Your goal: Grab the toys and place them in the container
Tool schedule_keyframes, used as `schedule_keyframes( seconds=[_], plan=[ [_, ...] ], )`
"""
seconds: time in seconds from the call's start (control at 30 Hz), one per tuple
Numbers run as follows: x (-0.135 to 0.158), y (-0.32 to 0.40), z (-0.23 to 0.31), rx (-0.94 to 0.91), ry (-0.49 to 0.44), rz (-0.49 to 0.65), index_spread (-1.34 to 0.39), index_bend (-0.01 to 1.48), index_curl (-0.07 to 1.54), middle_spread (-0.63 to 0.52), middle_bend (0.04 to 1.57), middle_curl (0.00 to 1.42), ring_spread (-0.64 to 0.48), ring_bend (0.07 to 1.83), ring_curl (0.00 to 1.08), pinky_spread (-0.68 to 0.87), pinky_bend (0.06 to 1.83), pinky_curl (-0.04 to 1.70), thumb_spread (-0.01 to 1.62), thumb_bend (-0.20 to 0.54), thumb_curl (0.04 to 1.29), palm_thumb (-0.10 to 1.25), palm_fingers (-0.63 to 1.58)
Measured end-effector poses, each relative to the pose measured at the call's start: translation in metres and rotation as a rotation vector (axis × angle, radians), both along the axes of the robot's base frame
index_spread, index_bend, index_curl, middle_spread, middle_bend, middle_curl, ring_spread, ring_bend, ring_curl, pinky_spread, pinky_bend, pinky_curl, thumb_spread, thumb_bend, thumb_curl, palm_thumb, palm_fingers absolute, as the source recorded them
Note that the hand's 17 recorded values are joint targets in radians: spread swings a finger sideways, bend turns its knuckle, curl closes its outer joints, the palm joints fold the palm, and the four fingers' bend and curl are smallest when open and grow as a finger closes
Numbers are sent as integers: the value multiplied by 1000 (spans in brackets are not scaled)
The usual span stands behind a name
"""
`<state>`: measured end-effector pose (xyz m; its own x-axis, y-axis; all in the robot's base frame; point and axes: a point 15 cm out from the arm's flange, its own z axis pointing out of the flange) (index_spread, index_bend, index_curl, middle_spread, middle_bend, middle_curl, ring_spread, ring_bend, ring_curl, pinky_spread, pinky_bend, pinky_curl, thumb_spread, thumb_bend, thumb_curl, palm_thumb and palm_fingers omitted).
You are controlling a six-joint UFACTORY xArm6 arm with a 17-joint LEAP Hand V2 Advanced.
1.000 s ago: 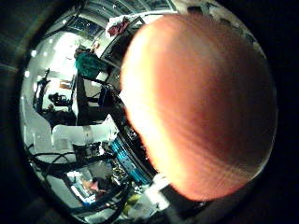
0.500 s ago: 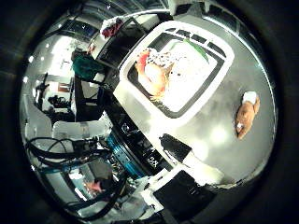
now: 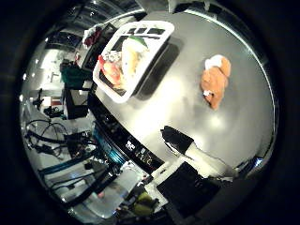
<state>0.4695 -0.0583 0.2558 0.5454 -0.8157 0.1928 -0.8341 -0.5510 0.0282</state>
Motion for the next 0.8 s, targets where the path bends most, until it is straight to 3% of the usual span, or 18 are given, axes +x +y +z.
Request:
schedule_keyframes(
  seconds=[0.27,0.4,0.47,0.67,0.8],
  plan=[
    [-6,-27,-20,-24,49,-55,-426,174,292,-48,228,342,29,299,232,420,352,310,931,-36,322,664,239],
    [-6,-29,-33,-17,56,-131,-406,191,308,-37,208,338,45,275,227,420,335,303,937,-48,305,579,256],
    [-6,-28,-49,-9,76,-175,-353,214,334,17,152,309,82,253,226,427,345,305,924,-56,284,449,216],
    [4,-28,-91,4,87,-297,-292,210,355,62,163,275,144,251,230,430,346,301,911,-42,278,353,210],
    [9,-30,-107,6,88,-384,-250,123,296,70,205,290,126,468,278,445,397,304,915,-37,276,303,359]
  ],
)
